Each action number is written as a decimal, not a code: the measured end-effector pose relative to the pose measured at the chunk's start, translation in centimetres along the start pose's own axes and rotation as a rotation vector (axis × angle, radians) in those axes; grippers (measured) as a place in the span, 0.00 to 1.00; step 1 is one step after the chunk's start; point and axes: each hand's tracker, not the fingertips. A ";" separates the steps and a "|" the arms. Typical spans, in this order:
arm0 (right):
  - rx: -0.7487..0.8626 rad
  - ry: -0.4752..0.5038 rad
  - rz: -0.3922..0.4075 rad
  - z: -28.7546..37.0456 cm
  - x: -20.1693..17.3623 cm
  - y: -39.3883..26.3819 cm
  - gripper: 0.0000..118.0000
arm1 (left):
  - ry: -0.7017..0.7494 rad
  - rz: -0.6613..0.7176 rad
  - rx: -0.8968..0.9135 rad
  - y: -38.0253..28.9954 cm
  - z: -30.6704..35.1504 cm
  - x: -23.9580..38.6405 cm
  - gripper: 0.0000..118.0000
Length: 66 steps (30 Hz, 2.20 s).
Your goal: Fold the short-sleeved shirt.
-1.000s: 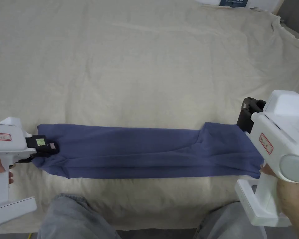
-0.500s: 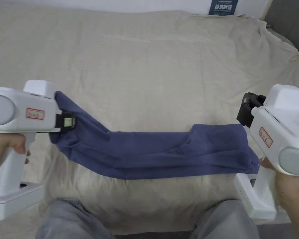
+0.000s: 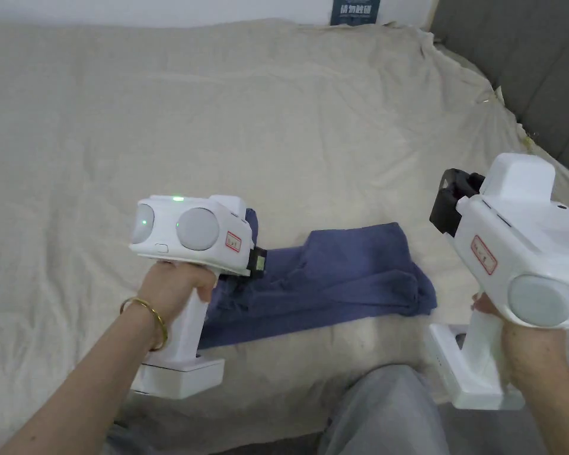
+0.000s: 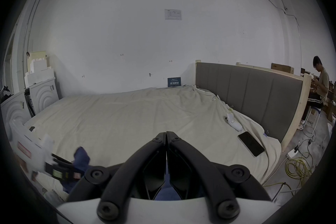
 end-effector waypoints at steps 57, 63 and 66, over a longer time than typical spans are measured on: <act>-0.054 0.001 -0.030 -0.8 1.6 -1.7 0.00 | -0.200 0.238 0.277 -1.3 4.8 -2.8 0.00; -0.054 0.025 -0.019 -1.2 0.3 -1.4 0.00 | -0.244 0.362 0.216 -1.9 5.9 -12.4 0.59; -0.058 0.038 -0.011 -1.3 -0.6 -1.2 0.00 | -0.275 0.407 0.156 -3.3 5.7 -15.6 0.98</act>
